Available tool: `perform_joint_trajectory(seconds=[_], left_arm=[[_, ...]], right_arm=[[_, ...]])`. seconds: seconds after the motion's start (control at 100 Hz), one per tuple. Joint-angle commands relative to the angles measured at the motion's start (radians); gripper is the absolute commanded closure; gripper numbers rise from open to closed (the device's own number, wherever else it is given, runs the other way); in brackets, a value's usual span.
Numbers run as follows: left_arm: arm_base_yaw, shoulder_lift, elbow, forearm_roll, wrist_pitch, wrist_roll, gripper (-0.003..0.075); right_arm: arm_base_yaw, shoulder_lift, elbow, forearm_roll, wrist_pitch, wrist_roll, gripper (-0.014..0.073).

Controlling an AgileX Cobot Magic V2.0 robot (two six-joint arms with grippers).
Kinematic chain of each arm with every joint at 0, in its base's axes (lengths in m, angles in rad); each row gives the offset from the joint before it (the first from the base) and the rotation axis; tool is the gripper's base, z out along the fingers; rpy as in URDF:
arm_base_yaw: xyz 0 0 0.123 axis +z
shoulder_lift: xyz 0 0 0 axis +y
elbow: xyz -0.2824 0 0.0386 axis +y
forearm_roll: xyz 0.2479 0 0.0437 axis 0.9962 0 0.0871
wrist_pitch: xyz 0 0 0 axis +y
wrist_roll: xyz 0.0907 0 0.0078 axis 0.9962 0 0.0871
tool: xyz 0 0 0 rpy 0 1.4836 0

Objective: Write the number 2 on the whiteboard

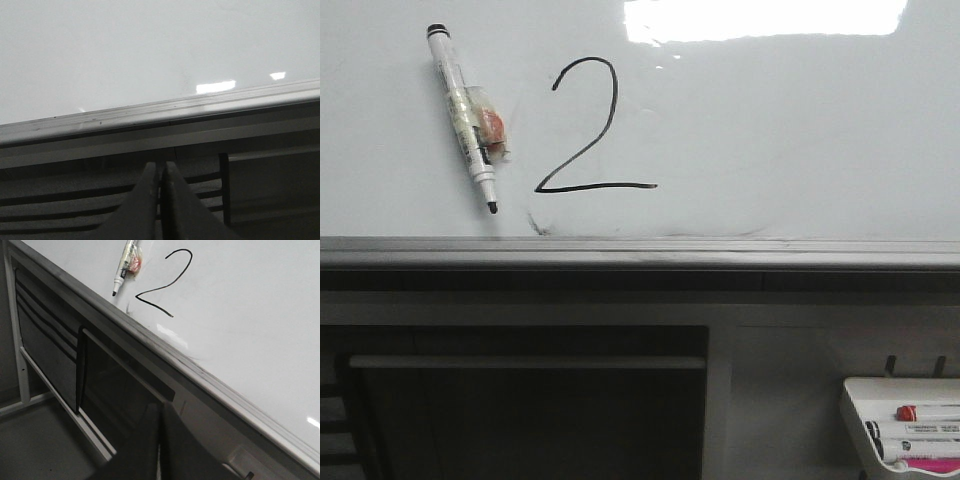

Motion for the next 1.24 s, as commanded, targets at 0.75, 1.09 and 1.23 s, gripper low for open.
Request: perform_joint_trajectory(seconds=[0.75,1.09,1.23], left_arm=[[-0.005,-0.027,0.028,0.003,-0.054,-0.011,0.0739],[-0.005,-0.027,0.028,0.003,-0.054,-0.011,0.0740],[-0.005,-0.027,0.028,0.003,-0.054,-0.011,0.0739]], right_arm=[[-0.774,-0.047,0.148,0.159,-0.038,0.127,0.0645],[-0.774,-0.047,0.148,0.159,-0.043,0.127,0.0645],[-0.774,-0.047,0.148,0.159,-0.043,0.127,0.0645]])
